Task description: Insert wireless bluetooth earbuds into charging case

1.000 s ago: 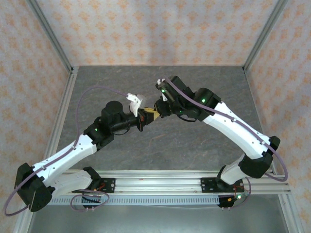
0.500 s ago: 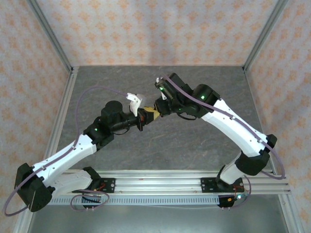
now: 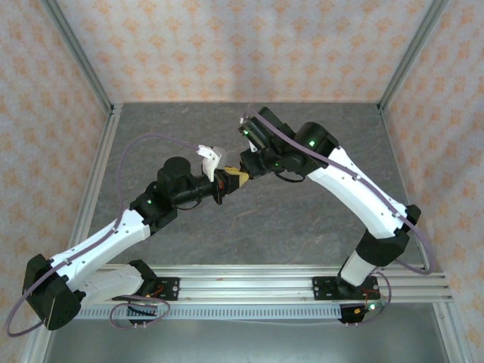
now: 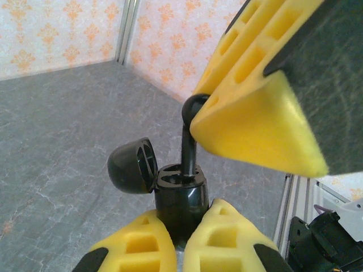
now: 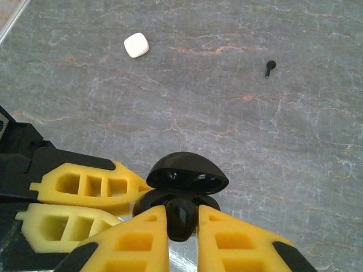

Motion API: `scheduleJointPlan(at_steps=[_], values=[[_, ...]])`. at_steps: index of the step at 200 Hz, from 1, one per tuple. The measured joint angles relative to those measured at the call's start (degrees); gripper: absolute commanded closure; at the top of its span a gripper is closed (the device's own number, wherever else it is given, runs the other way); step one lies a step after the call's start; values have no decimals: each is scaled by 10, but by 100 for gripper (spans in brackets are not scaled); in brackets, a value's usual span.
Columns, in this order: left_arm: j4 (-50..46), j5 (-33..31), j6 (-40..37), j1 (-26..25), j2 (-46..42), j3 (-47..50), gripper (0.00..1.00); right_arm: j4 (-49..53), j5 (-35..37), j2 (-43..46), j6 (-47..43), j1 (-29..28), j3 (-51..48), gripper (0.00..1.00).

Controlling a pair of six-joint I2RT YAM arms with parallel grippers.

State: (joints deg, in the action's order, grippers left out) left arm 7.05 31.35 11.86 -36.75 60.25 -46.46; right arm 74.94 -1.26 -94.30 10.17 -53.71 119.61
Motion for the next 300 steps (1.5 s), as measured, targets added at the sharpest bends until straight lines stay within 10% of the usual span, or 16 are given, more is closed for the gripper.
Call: scheduleJointPlan(at_steps=[300], values=[[-13, 10, -59, -11, -14, 0, 100, 110, -2, -66, -10, -2, 112, 83]])
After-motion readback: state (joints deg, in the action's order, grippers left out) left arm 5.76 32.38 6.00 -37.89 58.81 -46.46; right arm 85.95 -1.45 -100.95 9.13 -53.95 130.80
